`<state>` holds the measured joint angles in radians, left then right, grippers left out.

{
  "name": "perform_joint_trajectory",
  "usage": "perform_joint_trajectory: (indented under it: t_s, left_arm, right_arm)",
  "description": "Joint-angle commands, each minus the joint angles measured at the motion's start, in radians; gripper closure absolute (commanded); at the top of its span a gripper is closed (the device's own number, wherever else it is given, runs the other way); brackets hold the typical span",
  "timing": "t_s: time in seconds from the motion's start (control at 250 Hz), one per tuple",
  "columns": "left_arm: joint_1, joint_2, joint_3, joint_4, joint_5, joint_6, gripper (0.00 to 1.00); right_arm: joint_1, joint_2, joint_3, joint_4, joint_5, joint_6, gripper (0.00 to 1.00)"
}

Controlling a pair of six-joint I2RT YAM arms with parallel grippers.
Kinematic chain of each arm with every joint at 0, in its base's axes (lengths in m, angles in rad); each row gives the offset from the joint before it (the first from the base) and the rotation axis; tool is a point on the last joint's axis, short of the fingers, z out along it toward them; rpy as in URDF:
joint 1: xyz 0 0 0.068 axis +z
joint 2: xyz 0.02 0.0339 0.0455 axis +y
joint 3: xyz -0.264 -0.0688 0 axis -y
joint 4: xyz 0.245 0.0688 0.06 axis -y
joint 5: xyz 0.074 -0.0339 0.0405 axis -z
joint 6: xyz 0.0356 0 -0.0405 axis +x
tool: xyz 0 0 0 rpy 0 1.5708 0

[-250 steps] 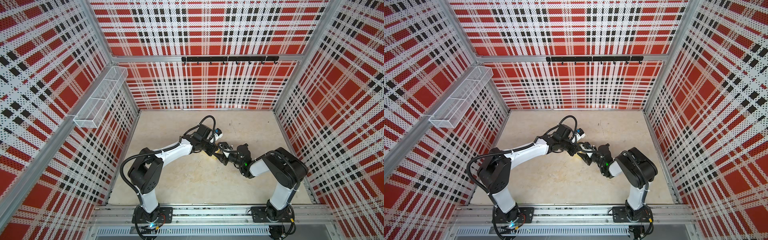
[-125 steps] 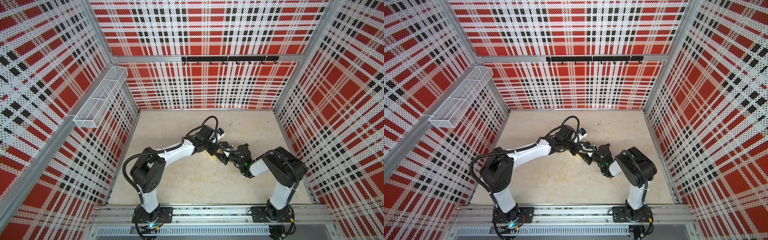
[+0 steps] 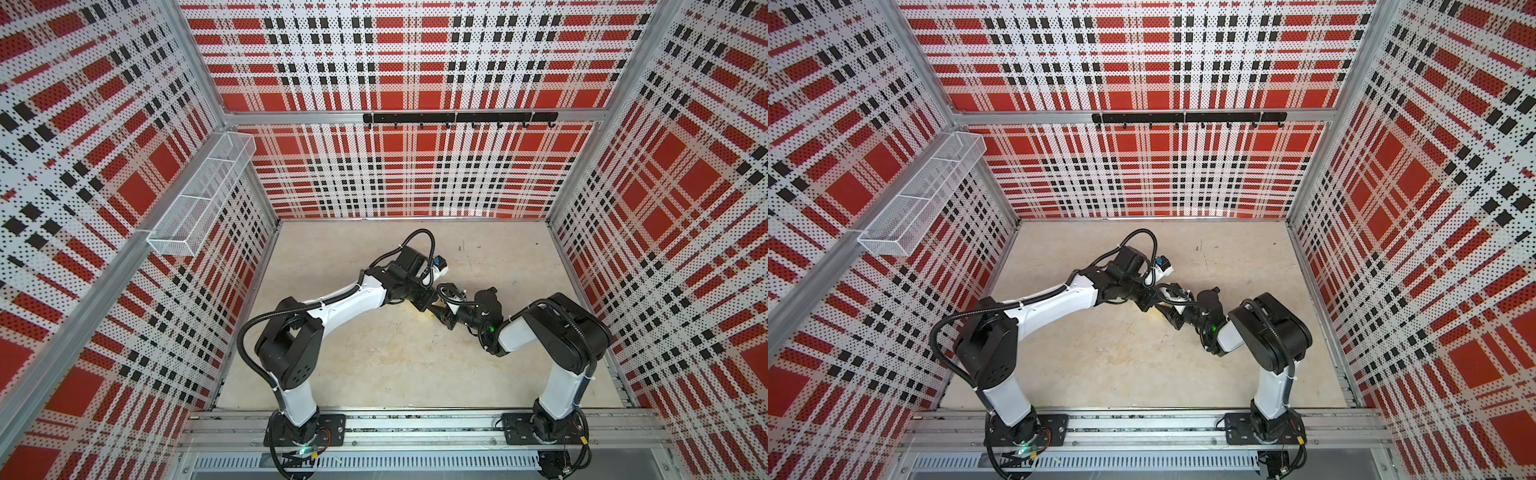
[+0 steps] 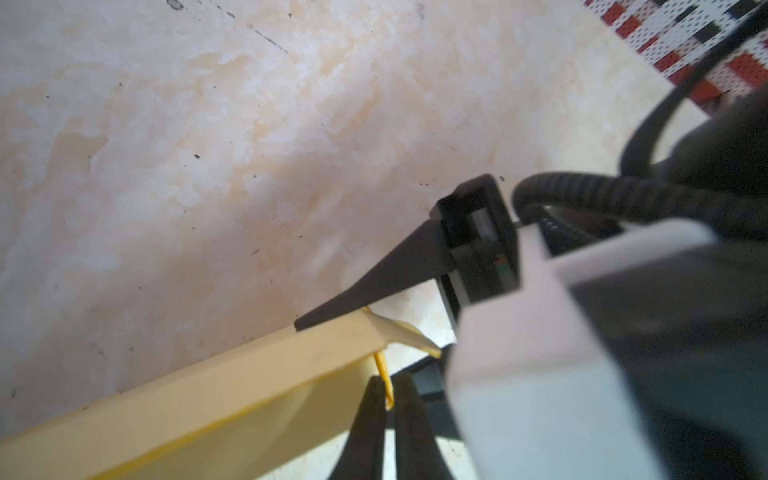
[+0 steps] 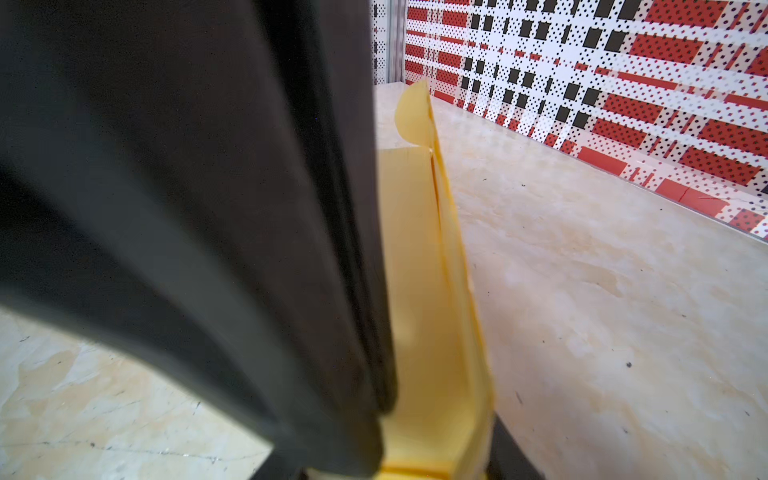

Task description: Fold the paper box

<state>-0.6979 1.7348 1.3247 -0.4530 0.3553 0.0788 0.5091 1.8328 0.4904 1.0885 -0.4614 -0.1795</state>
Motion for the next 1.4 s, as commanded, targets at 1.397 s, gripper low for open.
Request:
perform_joint_trajectory:
  t_s: [1.397]
  left_arm:
    - [0.365,0.159,0.221,-0.227,0.176,0.225,0.65]
  right_arm:
    - [0.0,0.019,0.029,-0.01,-0.003,-0.019,0.63]
